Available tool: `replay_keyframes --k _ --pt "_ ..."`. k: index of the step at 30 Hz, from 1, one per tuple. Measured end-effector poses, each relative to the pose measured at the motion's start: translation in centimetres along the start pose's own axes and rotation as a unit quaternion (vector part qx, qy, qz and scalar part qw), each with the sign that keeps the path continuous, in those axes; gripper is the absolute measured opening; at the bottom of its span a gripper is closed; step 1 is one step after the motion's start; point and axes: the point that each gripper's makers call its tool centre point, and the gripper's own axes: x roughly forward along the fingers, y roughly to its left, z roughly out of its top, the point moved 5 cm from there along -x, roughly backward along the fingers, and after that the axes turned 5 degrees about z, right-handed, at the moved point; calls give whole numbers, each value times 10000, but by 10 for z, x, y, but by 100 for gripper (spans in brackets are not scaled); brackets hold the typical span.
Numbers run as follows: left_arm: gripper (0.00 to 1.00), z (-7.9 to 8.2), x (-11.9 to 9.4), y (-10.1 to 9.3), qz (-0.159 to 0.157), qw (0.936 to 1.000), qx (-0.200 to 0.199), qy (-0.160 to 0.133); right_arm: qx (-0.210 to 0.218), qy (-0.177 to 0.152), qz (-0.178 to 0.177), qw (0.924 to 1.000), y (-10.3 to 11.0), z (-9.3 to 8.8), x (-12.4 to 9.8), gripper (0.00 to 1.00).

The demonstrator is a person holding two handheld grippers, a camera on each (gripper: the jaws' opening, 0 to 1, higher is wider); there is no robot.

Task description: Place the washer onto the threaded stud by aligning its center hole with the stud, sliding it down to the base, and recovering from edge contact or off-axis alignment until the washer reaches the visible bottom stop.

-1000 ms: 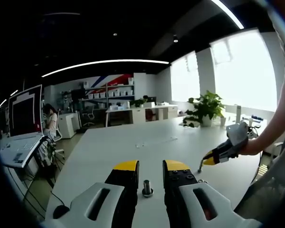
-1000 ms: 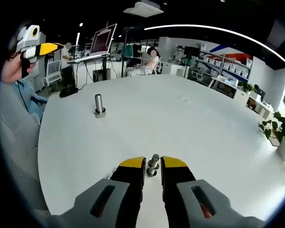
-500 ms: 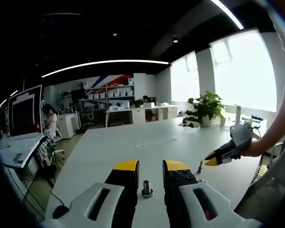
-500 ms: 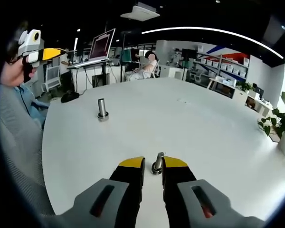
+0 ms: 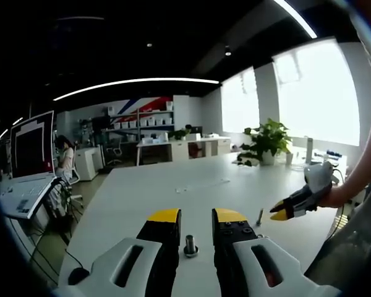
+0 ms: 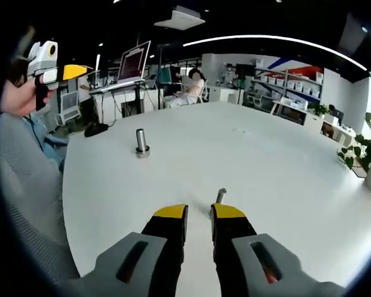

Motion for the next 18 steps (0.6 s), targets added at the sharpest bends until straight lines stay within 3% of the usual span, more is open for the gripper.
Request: replay_keyframes --k 18 --pt "18 0 0 0 -9 10000 -6 -4 81 123 240 9996 17 -18 -1 19"
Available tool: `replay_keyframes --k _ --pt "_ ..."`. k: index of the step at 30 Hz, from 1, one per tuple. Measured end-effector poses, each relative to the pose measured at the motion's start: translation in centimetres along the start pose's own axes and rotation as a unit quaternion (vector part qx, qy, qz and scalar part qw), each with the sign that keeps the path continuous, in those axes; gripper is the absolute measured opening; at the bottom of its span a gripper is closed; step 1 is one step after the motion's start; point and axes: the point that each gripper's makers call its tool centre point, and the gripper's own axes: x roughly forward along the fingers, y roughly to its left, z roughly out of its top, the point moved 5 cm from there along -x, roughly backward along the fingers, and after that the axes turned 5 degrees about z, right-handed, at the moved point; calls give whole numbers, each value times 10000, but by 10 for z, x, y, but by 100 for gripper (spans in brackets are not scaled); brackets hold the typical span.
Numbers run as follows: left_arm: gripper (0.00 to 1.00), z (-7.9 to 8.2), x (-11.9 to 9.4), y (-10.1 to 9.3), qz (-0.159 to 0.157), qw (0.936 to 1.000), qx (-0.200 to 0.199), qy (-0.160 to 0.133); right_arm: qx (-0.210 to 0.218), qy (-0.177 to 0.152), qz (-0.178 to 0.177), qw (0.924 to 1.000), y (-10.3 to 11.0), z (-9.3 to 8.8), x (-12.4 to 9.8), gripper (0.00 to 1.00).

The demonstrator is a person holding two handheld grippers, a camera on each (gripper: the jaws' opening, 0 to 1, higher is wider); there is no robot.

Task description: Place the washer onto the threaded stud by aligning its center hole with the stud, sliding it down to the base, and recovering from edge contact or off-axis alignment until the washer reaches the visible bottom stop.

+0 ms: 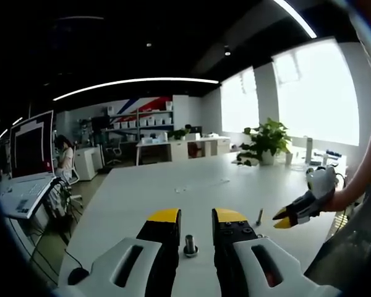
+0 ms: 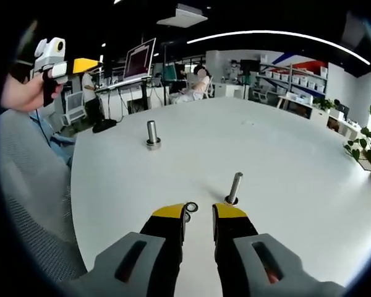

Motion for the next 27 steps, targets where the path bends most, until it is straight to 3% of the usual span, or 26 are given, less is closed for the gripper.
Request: replay_keyframes --k 27 --pt "18 -2 0 -1 -53 10000 -16 31 38 230 253 9994 14 -20 11 25"
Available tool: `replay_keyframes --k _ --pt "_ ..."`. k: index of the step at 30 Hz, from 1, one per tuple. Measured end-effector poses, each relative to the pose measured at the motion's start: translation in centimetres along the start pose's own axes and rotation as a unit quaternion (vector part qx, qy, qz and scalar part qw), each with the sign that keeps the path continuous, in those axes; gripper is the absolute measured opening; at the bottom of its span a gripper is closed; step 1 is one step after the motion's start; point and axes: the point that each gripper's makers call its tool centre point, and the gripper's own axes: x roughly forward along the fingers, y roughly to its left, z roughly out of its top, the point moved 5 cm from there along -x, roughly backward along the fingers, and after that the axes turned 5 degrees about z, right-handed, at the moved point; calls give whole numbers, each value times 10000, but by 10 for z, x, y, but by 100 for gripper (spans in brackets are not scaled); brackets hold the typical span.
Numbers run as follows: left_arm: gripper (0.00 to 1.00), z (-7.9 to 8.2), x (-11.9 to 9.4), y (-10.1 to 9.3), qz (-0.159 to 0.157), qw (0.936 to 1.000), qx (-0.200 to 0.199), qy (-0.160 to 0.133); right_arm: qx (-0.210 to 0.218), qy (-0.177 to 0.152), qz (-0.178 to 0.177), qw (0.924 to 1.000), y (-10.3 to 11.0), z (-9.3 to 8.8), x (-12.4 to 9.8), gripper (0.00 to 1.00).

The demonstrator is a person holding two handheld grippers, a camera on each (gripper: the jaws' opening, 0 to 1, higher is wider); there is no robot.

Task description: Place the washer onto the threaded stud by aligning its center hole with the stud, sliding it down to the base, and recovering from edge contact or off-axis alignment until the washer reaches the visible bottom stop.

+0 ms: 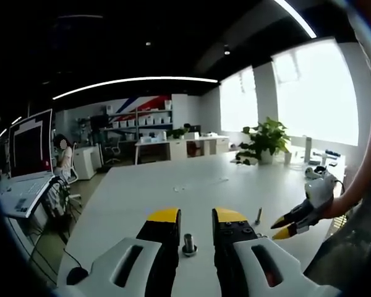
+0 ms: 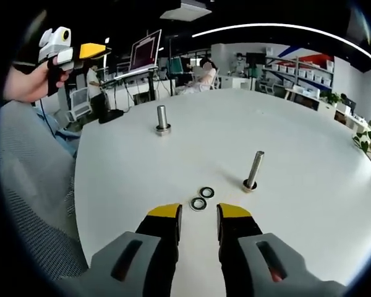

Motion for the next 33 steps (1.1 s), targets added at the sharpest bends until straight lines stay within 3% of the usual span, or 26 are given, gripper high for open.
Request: replay_keyframes --k 20,33 --pt "20 1 0 2 20 10000 -39 -42 -57 220 110 9997 4 -6 16 25" --pt "20 0 0 2 23 10000 -53 -34 -92 93 43 9999 2 -4 24 21"
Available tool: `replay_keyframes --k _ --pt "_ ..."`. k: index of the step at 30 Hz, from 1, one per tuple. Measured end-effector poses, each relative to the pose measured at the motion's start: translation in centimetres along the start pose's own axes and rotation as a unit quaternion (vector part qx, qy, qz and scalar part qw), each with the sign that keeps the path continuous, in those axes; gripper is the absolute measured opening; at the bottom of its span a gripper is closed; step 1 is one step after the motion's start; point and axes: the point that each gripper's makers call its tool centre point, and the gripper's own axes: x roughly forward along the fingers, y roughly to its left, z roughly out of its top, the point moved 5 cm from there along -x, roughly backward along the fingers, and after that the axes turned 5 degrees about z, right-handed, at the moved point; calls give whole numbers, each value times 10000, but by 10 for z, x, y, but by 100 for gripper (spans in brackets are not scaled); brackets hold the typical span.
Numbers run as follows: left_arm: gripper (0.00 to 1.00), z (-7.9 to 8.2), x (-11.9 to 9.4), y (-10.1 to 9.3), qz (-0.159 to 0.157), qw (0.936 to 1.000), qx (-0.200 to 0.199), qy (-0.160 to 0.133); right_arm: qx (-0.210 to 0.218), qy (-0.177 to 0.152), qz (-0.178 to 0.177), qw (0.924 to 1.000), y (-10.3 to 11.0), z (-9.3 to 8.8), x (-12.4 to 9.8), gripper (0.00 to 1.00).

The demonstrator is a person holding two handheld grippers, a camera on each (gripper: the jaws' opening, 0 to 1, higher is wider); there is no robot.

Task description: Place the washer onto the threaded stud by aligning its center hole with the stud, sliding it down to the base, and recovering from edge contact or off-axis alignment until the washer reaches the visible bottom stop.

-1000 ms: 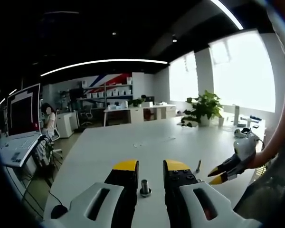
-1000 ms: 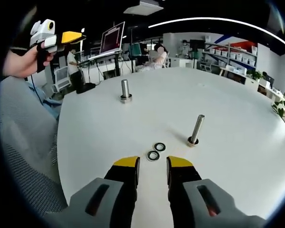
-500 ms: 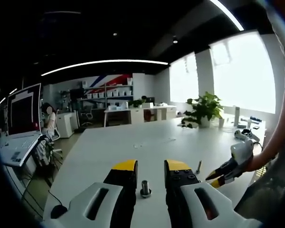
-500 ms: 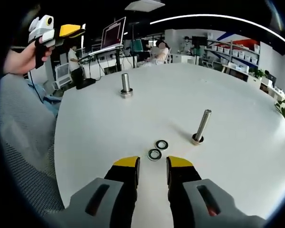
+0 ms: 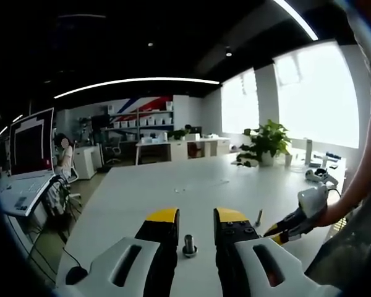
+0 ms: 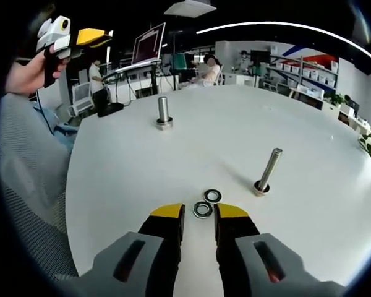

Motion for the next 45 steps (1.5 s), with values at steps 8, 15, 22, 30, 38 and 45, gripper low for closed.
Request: replay_keyframes --k 8,15,22,30,38,45 --pt "20 0 0 1 17 10000 -25 -9 66 -71 -48 9999 -1 0 -1 15" --pt "20 0 0 2 21 10000 -29 -16 111 -23 -37 9999 -1 1 -1 15" --pt "20 1 -1 2 15 10000 -48 -30 85 118 10 9999 1 2 -6 3" --pt "20 1 -1 1 9 10000 -56 -47 82 94 -29 9999 -1 3 -10 9" --pt "20 2 -1 0 -24 10000 -59 -47 105 46 -126 9999 -12 5 -27 16" --pt "20 1 0 -2 -72 10000 -41 -23 183 -103 -269 9994 -15 14 -44 20"
